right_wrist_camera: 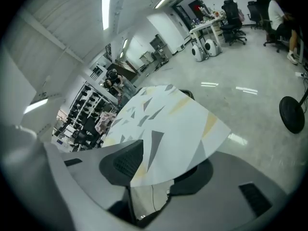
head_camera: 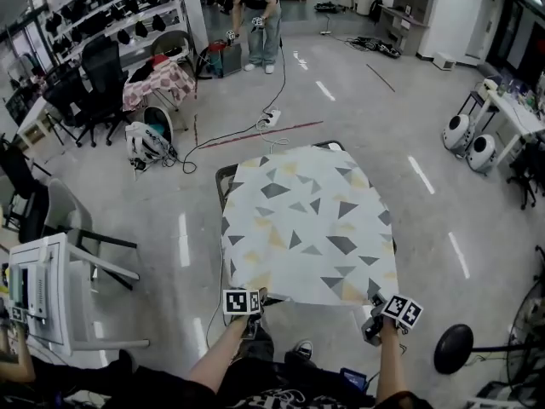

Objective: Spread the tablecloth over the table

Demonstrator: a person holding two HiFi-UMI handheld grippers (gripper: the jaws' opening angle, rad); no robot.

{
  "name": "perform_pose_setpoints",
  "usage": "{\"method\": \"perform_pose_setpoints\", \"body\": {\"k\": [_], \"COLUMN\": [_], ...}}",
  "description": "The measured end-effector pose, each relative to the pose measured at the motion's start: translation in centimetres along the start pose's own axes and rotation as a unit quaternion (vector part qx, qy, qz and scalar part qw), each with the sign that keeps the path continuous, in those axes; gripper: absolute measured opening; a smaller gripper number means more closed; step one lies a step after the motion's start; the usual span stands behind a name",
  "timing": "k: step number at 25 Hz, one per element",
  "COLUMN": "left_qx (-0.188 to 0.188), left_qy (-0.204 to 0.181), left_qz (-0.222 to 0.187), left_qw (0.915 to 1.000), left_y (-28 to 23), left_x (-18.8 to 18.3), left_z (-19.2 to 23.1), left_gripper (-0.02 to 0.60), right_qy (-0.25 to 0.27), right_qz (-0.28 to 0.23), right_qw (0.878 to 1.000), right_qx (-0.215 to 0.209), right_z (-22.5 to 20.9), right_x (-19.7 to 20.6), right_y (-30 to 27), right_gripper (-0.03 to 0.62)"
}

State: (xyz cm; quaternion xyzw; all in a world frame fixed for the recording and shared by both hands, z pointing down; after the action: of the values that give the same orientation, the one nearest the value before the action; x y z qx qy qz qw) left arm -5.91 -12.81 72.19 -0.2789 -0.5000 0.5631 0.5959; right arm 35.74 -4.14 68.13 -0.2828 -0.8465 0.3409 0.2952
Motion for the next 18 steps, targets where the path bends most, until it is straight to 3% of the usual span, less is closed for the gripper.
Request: {"method": "perform_pose_setpoints", "body": {"k": [4,8,13,18], "left_qx": [-0.03,-0.035,-0.008,0.03], "left_qy": [0.002,-0.01,-0.04,-0.094], "left_qz": [-0.003,-0.024,-0.065,-0.111], "left_qw": [0.9995,0.999,0.997,0.9889], "left_y": [0.4,1.5,3.3,6.0], "left_x": [2.3,3.4,3.4,2.9], "left_z": [-0.8,-2.3,-5.5,-9.6], "left_gripper": [0.259,0.259,0.259,0.259], "right_qy": [0.024,0.039,0.068,0.13], "right_qz": [0.037,0.044,0.023,-0.006], "right_qw": [0.999,0.998,0.997,0.99], "right_qx": [-0.005,0.001,-0.016,-0.057], "right_z": [-1.6,-3.0,-2.6,1.3], "right_x": [1.6,2.6,2.6,1.8], "right_y": [-0.2,0.9,3.4,5.9], "right_gripper": [0.189,0.199,0.19,0.168]}}
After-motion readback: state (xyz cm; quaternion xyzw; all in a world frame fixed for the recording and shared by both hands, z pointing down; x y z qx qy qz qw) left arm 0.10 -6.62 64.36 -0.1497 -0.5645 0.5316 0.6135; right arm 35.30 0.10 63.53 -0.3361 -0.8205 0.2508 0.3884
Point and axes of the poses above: the fingertips, and each gripper's own axes: y backward along the fingers, z to its left, x out of its underside, the point moved 6 cm from there along y, backward along the fingers, and after that the axes turned 10 degrees about z, right-handed, at the moved point
